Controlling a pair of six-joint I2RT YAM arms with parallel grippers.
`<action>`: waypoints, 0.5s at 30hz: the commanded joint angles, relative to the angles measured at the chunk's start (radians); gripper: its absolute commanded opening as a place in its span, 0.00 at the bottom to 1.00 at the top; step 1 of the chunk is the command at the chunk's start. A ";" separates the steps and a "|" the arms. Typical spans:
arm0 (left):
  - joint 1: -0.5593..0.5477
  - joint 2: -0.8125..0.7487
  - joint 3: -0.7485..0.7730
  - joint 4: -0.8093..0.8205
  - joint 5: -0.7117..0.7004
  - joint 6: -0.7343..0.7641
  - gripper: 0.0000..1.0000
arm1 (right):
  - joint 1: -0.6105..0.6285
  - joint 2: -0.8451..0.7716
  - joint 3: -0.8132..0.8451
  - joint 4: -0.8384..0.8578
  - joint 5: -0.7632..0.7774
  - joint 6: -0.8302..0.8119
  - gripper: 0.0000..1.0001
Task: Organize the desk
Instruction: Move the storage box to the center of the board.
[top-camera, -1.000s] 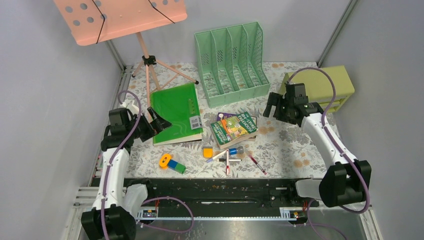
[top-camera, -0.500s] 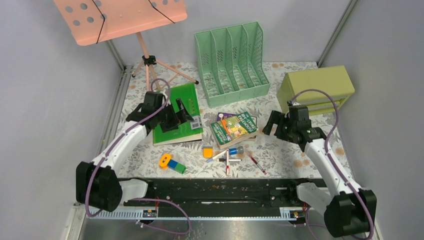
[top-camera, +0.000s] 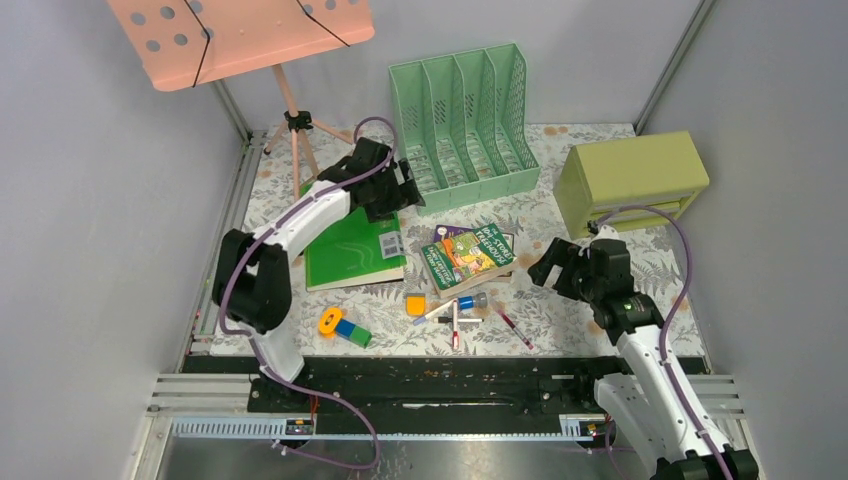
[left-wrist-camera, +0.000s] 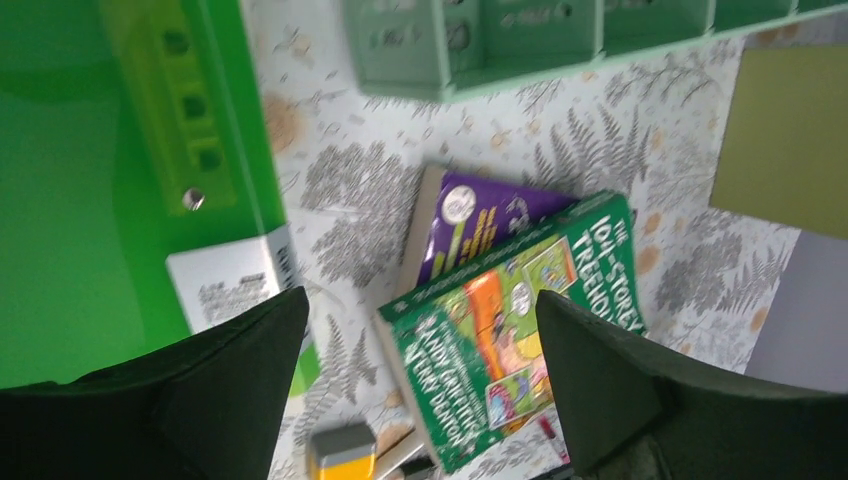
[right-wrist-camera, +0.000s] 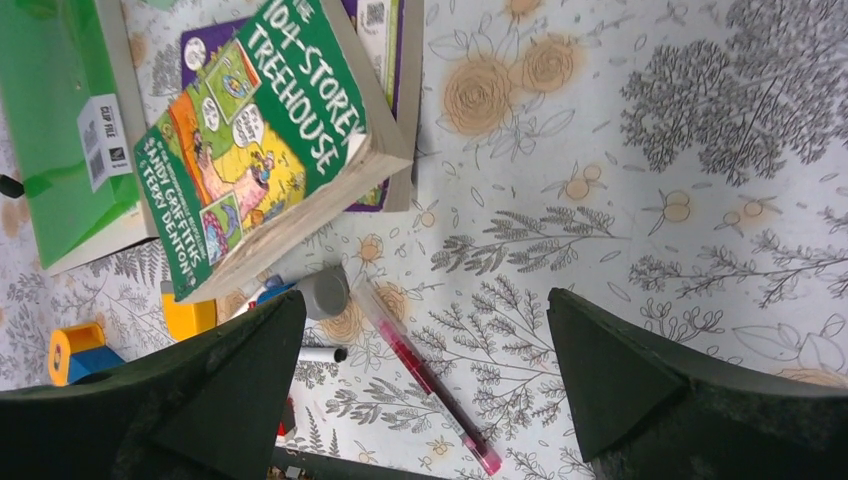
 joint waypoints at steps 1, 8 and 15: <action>-0.006 0.074 0.180 0.000 -0.071 -0.037 0.83 | -0.002 -0.004 -0.031 0.016 -0.058 0.036 0.99; -0.006 0.226 0.315 0.002 -0.108 -0.100 0.70 | -0.003 -0.064 -0.044 -0.060 -0.107 0.020 0.99; -0.005 0.354 0.376 -0.009 -0.132 -0.112 0.56 | -0.001 -0.136 -0.026 -0.147 -0.148 0.030 0.99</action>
